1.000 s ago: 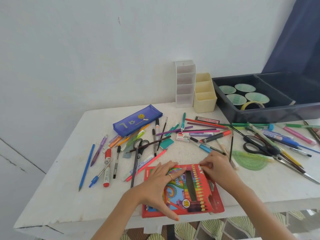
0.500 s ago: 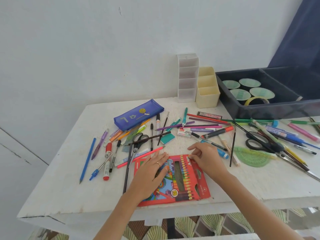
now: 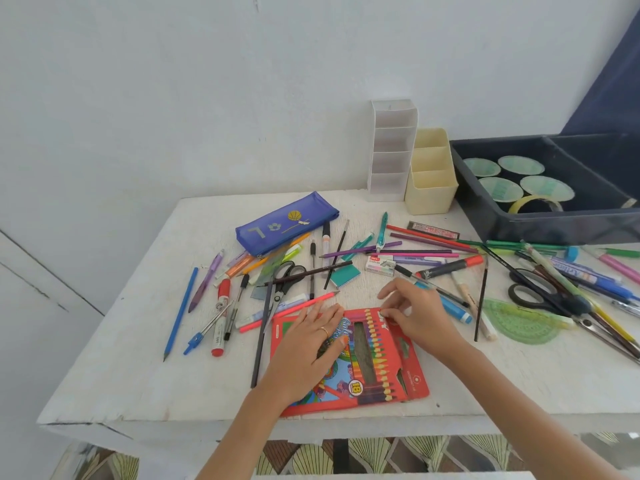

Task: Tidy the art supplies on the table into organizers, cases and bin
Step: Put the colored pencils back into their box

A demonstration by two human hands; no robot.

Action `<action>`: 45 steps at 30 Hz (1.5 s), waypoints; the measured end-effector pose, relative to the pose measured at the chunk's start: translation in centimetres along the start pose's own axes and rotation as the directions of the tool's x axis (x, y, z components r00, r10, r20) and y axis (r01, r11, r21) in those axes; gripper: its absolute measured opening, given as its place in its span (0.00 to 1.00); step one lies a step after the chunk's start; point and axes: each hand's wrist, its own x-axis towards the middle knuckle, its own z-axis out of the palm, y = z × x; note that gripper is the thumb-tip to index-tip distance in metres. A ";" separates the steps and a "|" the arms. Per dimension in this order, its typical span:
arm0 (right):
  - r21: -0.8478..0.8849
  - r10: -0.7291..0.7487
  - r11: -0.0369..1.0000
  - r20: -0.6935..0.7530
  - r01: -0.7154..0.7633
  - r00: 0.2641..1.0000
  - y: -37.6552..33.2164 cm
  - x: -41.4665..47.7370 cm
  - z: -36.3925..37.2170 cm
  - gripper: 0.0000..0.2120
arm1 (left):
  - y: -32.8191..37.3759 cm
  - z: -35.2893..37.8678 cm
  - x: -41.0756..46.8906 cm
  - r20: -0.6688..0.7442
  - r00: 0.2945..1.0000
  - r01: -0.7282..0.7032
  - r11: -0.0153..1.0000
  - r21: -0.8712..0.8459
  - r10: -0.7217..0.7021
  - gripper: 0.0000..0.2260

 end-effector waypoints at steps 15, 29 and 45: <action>-0.152 -0.337 0.919 0.182 0.365 0.924 -3.7 4.8 3.5 0.06 | -0.4 0.4 -0.3 -0.082 0.996 -0.023 1.000 -0.010 0.022 0.22; -0.491 -0.233 0.818 0.193 0.300 0.953 -2.4 5.3 1.4 0.10 | 0.0 0.3 -0.4 -0.146 0.989 -0.029 0.997 -0.067 0.019 0.22; -0.686 0.043 0.728 0.060 0.010 0.997 4.7 -1.5 -10.8 0.14 | 0.1 -0.7 0.0 -0.087 0.994 0.047 0.982 -0.181 -0.064 0.20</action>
